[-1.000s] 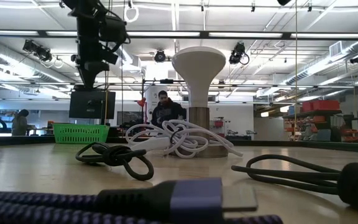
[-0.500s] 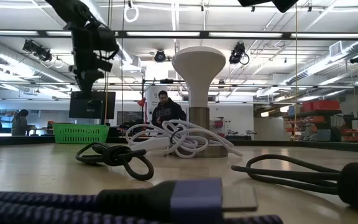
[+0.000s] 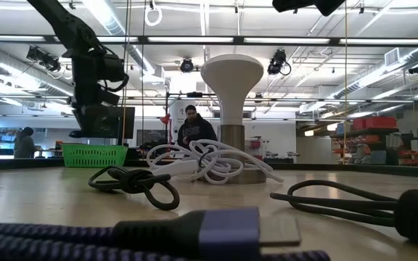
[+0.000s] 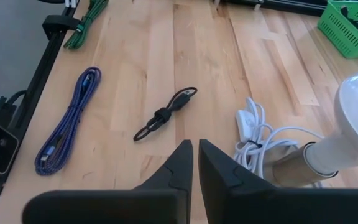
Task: Pick & Place USB Port
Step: Put the plain black charger cable into the green basket
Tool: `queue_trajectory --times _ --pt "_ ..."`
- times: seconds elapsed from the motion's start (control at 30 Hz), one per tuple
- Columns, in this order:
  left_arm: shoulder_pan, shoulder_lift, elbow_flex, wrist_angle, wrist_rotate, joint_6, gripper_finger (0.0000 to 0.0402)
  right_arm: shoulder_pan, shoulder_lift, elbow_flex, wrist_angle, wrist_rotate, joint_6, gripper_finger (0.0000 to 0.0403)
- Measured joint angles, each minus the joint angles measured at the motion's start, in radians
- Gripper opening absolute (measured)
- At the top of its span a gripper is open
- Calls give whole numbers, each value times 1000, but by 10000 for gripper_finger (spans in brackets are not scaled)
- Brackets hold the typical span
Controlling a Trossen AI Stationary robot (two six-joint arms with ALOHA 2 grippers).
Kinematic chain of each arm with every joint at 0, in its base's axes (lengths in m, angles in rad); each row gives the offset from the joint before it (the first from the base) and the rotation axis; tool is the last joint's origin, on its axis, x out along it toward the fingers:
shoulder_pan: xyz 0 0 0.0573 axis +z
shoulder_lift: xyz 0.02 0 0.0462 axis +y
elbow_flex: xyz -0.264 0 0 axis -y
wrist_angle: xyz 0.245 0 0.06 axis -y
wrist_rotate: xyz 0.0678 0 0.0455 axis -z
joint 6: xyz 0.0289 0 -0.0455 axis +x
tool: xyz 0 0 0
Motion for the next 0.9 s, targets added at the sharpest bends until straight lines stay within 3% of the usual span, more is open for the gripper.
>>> queue_trajectory --times 0.5,0.9 --pt "0 0 -1 84 33 -18 81 -5 0 0 1 -4 10 27" --pt "-2 0 -1 85 33 -64 87 -5 0 0 0 -4 10 27"
